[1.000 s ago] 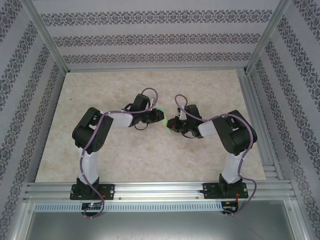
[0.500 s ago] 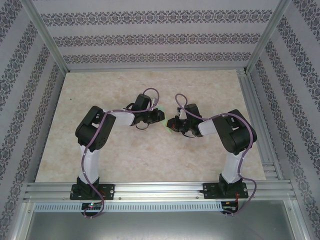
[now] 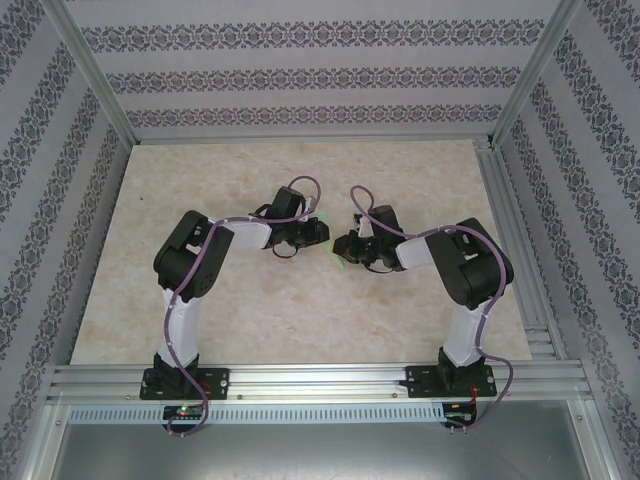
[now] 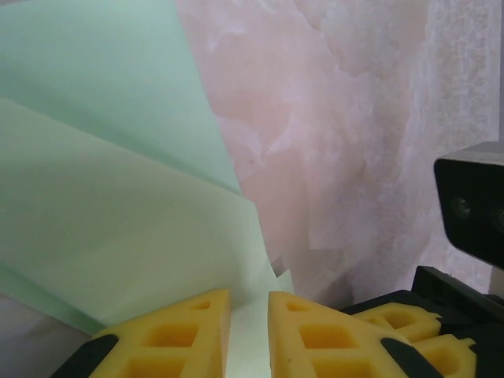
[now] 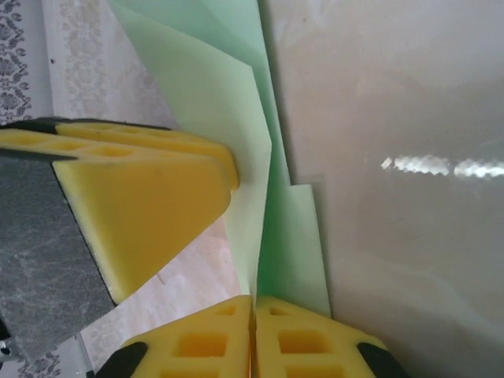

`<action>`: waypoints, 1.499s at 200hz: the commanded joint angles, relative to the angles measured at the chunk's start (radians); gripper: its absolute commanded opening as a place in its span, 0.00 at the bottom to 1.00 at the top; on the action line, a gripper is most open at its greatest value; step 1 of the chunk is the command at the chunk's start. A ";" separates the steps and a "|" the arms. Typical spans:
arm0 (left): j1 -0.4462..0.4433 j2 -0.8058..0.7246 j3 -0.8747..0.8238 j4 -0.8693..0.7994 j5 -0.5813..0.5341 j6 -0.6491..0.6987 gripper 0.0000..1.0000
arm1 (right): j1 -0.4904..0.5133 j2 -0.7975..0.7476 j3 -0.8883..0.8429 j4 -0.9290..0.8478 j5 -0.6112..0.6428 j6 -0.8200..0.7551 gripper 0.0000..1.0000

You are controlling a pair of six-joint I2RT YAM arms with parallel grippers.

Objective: Fold a paper plane with a square sheet of paper (pick it up from the middle)
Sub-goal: Fold the wing for the fifth time at the center of the table.

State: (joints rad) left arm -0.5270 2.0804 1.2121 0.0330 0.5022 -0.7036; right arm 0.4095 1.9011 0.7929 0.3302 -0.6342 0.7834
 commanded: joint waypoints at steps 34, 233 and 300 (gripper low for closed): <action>-0.012 0.049 0.020 -0.110 -0.052 0.016 0.21 | -0.003 -0.068 0.033 -0.188 0.013 -0.111 0.18; -0.011 0.049 0.030 -0.126 -0.047 0.011 0.22 | 0.038 -0.123 0.064 -0.428 0.126 -0.314 0.17; -0.011 0.050 0.032 -0.129 -0.045 0.012 0.22 | 0.038 -0.095 0.065 -0.439 0.141 -0.317 0.07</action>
State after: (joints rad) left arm -0.5316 2.0865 1.2400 -0.0185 0.4885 -0.7036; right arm 0.4435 1.7958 0.8494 -0.0719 -0.5236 0.4828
